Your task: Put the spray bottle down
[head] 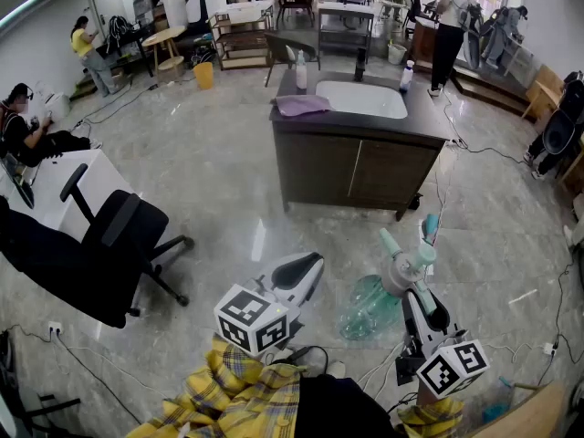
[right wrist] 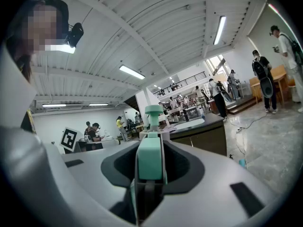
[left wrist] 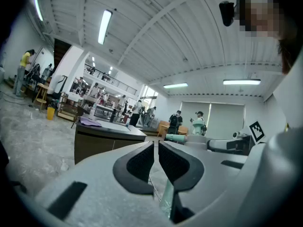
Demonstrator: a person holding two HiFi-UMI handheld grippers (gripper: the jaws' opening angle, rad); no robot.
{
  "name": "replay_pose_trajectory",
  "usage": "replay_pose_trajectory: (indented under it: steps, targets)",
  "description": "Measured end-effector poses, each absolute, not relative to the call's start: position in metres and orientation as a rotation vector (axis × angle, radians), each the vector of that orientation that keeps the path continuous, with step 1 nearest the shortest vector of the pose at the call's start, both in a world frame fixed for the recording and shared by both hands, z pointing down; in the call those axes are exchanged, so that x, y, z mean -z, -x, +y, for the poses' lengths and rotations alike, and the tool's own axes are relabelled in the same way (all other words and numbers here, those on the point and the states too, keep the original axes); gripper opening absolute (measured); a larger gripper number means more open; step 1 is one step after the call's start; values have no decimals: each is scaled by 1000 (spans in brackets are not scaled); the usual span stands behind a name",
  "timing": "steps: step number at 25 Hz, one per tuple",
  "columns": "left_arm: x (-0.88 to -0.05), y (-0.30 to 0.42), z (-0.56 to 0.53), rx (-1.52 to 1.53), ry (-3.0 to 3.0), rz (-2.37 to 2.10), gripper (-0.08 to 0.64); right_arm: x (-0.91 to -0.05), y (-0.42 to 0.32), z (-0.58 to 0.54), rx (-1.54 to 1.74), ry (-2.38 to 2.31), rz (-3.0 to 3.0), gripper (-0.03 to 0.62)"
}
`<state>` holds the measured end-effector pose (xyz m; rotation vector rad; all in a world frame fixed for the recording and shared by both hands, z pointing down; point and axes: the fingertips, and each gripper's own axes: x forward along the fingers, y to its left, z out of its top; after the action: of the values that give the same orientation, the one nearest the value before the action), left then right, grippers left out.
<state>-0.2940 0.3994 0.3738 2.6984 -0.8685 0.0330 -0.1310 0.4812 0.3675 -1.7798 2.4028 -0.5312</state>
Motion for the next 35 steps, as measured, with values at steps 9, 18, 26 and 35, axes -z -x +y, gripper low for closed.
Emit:
replay_pose_trajectory:
  steps: [9, 18, 26, 35]
  targets:
    - [-376, 294, 409, -33, -2686, -886, 29, -368, 129, 485, 565, 1743, 2389, 114]
    - [-377, 288, 411, -17, -2669, -940, 29, -372, 116, 486, 589, 1703, 2398, 114]
    - [-384, 238, 423, -39, -2673, -961, 29, -375, 71, 496, 573, 1678, 2432, 114]
    - [-385, 200, 438, -50, -2682, -958, 29, -377, 39, 505, 565, 1658, 2444, 114]
